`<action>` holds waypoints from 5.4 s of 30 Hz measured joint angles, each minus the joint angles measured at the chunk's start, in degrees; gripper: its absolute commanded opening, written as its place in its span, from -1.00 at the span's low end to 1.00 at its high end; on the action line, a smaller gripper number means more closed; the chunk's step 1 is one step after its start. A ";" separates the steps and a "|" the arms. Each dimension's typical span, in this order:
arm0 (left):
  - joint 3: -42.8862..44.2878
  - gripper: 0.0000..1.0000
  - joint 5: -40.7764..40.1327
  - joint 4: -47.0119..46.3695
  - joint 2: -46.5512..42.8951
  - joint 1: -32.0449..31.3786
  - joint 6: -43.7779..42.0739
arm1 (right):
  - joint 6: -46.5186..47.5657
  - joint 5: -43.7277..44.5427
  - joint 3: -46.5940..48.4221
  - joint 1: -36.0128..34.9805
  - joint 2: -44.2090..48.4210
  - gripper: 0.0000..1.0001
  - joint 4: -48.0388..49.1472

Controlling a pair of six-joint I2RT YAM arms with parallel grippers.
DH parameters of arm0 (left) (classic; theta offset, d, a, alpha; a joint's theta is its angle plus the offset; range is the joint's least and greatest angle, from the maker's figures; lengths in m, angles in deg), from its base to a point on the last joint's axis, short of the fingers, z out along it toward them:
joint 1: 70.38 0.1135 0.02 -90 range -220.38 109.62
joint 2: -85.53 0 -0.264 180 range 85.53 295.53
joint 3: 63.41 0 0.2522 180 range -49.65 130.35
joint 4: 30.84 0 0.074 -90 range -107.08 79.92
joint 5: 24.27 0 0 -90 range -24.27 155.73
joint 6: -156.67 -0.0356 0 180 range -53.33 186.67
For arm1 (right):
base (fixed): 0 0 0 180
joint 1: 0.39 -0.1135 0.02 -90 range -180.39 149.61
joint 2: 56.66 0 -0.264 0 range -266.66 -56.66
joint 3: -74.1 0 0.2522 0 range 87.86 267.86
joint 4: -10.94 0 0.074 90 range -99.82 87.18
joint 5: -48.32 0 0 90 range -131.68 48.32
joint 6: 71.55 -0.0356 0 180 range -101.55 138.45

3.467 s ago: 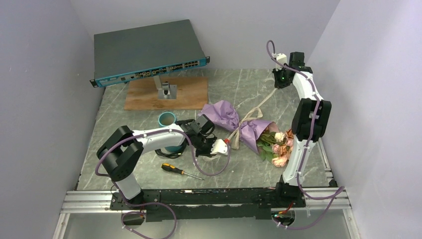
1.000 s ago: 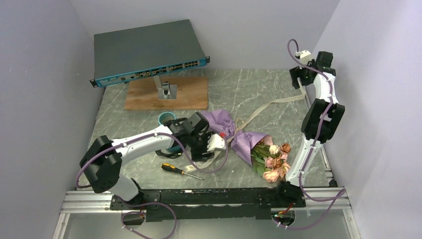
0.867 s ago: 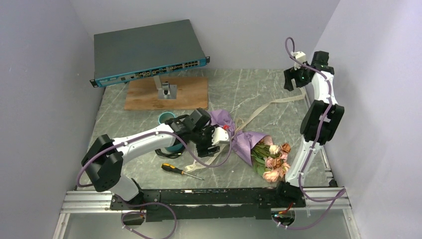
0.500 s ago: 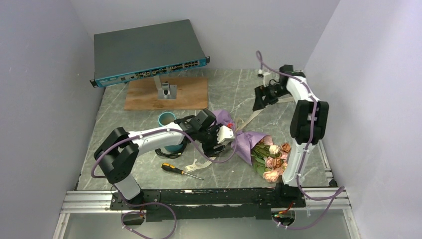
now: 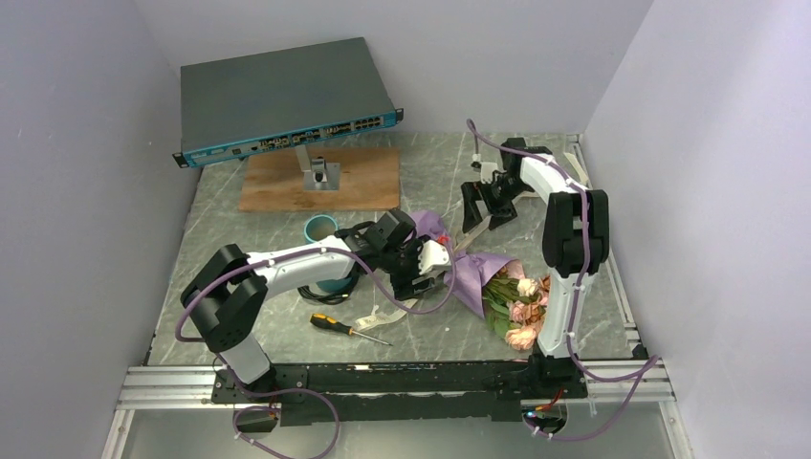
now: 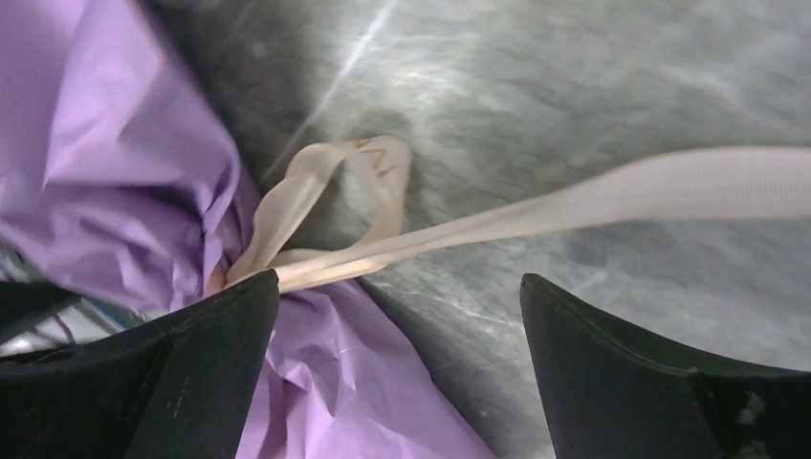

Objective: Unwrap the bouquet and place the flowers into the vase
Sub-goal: Untie the ribbon from the wrapping paper.

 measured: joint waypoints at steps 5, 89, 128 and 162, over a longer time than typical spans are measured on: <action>-0.76 0.52 -0.35 -0.46 0.00 -0.02 0.00 | -15.32 9.70 -0.83 -0.33 0.15 0.85 4.13; -7.15 -1.00 4.72 26.29 -2.97 -3.17 -12.66 | -34.47 9.62 14.34 8.52 -10.73 -1.00 7.19; -8.13 0.27 4.55 31.26 -1.60 -7.26 -15.63 | -25.49 -1.99 15.78 9.68 -10.82 0.74 6.93; 17.00 0.48 -4.85 -13.79 22.47 -3.61 14.67 | 5.20 -3.91 -0.96 9.44 -3.76 0.43 -8.50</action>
